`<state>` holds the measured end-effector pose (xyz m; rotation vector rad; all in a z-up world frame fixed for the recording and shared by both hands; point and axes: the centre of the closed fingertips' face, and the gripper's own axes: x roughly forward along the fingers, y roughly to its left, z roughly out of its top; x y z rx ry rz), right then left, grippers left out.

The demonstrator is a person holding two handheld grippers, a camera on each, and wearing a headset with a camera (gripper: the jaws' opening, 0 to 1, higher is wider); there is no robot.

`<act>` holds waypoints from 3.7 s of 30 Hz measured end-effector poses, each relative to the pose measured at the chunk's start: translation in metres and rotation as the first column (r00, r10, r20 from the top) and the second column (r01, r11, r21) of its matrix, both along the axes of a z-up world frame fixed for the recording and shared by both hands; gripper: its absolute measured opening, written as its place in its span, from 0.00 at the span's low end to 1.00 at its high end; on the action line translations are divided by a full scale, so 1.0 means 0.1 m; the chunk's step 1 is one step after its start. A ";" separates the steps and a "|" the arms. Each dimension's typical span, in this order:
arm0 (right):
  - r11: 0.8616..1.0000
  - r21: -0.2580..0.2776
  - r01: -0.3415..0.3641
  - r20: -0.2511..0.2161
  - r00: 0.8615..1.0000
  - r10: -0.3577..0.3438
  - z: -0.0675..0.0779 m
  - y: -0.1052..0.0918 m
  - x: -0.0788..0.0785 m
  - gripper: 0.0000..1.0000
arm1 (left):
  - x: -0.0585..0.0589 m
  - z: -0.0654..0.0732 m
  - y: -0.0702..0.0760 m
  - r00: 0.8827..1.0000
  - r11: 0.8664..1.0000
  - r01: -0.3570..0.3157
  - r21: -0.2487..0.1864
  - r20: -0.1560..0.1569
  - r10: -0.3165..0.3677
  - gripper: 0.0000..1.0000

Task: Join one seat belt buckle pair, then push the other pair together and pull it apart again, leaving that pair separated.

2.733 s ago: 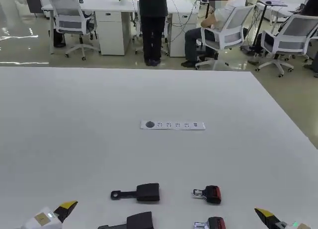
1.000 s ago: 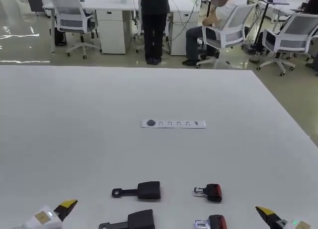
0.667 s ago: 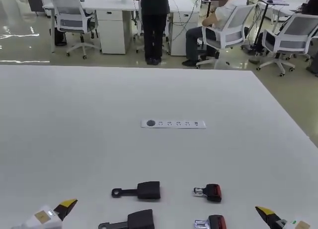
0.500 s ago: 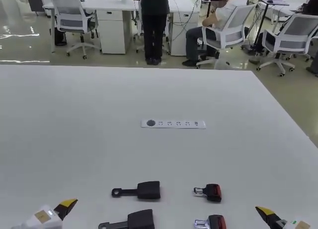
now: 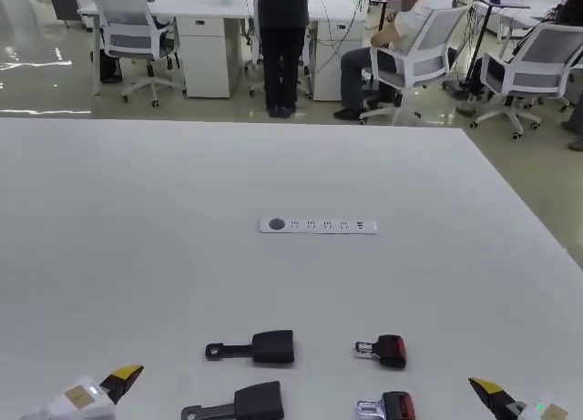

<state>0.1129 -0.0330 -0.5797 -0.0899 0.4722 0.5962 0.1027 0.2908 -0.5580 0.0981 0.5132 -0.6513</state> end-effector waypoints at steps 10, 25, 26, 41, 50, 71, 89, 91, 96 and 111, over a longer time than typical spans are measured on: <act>1.000 -0.009 -0.005 -0.010 1.000 0.005 -0.03 -0.02 0.00 0.89 | 0.00 -0.01 0.00 1.000 1.000 0.004 0.004 -0.004 -0.004 1.00; 0.999 -0.023 -0.027 -0.026 0.999 0.027 -0.09 -0.01 0.06 0.88 | 0.06 -0.09 -0.03 0.999 1.000 0.022 0.007 -0.027 -0.022 1.00; 0.999 -0.023 -0.029 -0.029 0.999 0.028 -0.09 0.00 0.06 0.88 | 0.06 -0.09 -0.04 0.999 1.000 0.023 0.007 -0.027 -0.023 1.00; 0.998 -0.027 -0.060 -0.060 0.997 0.058 -0.14 0.06 0.13 0.84 | 0.08 -0.27 -0.09 0.996 0.997 0.066 0.025 -0.064 -0.064 1.00; 0.996 -0.033 -0.083 -0.072 0.994 0.080 -0.20 0.11 0.20 0.83 | 0.10 -0.31 -0.12 0.994 0.997 0.073 0.017 -0.080 -0.072 1.00; 0.983 -0.075 -0.169 -0.126 0.979 0.159 -0.39 0.26 0.33 0.82 | 0.21 -0.48 -0.22 0.981 0.989 0.141 0.032 -0.137 -0.136 1.00; 0.956 -0.127 -0.266 -0.199 0.951 0.238 -0.59 0.31 0.32 0.78 | 0.29 -0.70 -0.36 0.954 0.969 0.243 0.045 -0.192 -0.231 0.98; 0.949 -0.136 -0.283 -0.215 0.944 0.250 -0.61 0.31 0.30 0.78 | 0.29 -0.72 -0.39 0.950 0.966 0.254 0.047 -0.200 -0.240 0.98; 0.940 -0.134 -0.314 -0.220 0.934 0.281 -0.63 0.34 0.30 0.77 | 0.29 -0.78 -0.44 0.938 0.955 0.291 0.063 -0.213 -0.272 0.97; 0.904 -0.147 -0.402 -0.256 0.898 0.358 -0.81 0.32 0.39 0.72 | 0.42 -0.94 -0.51 0.916 0.937 0.343 0.069 -0.248 -0.317 0.94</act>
